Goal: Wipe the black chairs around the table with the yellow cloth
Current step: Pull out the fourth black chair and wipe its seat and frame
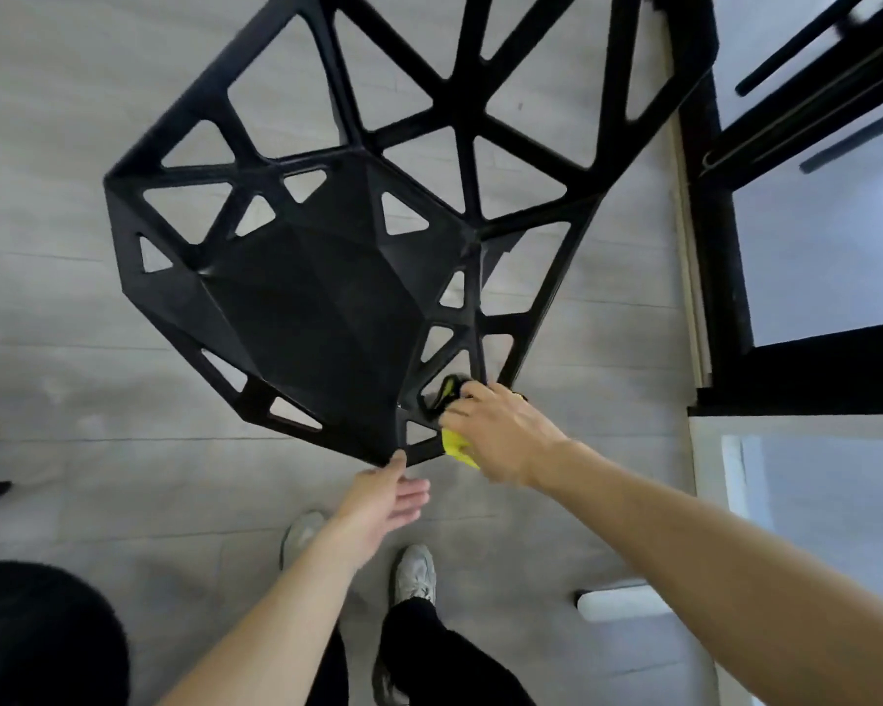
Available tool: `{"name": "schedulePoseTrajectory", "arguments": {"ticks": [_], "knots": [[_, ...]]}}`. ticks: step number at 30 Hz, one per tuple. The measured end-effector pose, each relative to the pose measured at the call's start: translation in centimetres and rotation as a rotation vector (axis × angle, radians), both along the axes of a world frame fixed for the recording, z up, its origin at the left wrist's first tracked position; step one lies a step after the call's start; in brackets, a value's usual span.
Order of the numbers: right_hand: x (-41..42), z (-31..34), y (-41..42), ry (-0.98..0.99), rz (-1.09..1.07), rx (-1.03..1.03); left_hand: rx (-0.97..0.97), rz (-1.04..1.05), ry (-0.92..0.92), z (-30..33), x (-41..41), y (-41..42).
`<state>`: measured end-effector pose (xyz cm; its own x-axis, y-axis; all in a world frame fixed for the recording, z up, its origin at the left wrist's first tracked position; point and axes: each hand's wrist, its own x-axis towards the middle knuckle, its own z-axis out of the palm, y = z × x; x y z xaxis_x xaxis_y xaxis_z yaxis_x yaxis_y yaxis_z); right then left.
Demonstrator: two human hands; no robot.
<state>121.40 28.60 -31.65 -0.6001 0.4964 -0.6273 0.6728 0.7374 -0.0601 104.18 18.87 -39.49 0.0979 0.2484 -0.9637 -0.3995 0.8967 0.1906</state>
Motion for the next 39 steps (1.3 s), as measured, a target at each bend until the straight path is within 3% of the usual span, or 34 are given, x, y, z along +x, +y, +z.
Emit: {"name": "schedulePoseTrajectory", "arguments": {"ticks": [2, 5, 7, 9, 12, 15, 19, 21, 23, 25, 29, 33, 36, 39], "knots": [[0.3, 0.1, 3.2, 0.121, -0.078, 0.119, -0.026, 0.169, -0.096, 0.2, 1.8, 0.7], [-1.4, -0.1, 12.9, 0.121, -0.230, 0.383, -0.095, 0.380, -0.142, -0.7, 3.5, 1.2], [-2.7, -1.6, 18.1, -0.028, -0.335, 0.356, -0.117, 0.508, -0.151, -1.4, 4.2, 1.2], [-3.0, -3.3, 18.2, -0.182, -0.439, 0.192, -0.153, 0.631, -0.130, -2.2, 4.9, 1.2], [-0.9, -2.9, 14.5, -0.187, -0.252, 0.122, -0.176, 0.758, -0.109, -2.1, 6.0, 0.8], [-0.5, -1.1, 16.6, -0.164, 0.012, 0.027, -0.190, 0.856, -0.101, -1.4, 6.7, 0.9], [-2.3, -1.4, 18.8, -0.181, -0.032, 0.079, -0.211, 0.939, -0.050, -1.5, 7.0, 1.4], [-2.9, -1.0, 14.5, -0.217, 0.154, 0.049, -0.202, 0.934, -0.034, -1.5, 6.8, 1.3], [-2.7, -0.3, 11.2, -0.218, 0.320, -0.130, -0.214, 0.948, -0.022, -1.2, 6.9, 1.2], [-2.9, 0.5, 12.0, -0.245, 0.286, -0.241, -0.216, 0.962, -0.004, -0.9, 6.9, 1.4], [-4.2, -0.6, 12.5, -0.099, 0.172, -0.089, -0.225, 0.966, 0.072, -1.6, 5.4, 1.6], [-5.1, 0.2, 6.9, 0.037, 0.076, -0.543, -0.226, 0.909, 0.162, -2.7, 2.5, 0.0], [-6.5, 2.4, 7.5, 0.293, -0.113, -0.466, -0.198, 0.903, 0.305, -4.0, -3.0, -2.0], [-6.6, 6.1, 9.1, 0.416, -0.175, -0.346, -0.168, 0.846, 0.450, -3.7, -8.6, -3.1]]}}
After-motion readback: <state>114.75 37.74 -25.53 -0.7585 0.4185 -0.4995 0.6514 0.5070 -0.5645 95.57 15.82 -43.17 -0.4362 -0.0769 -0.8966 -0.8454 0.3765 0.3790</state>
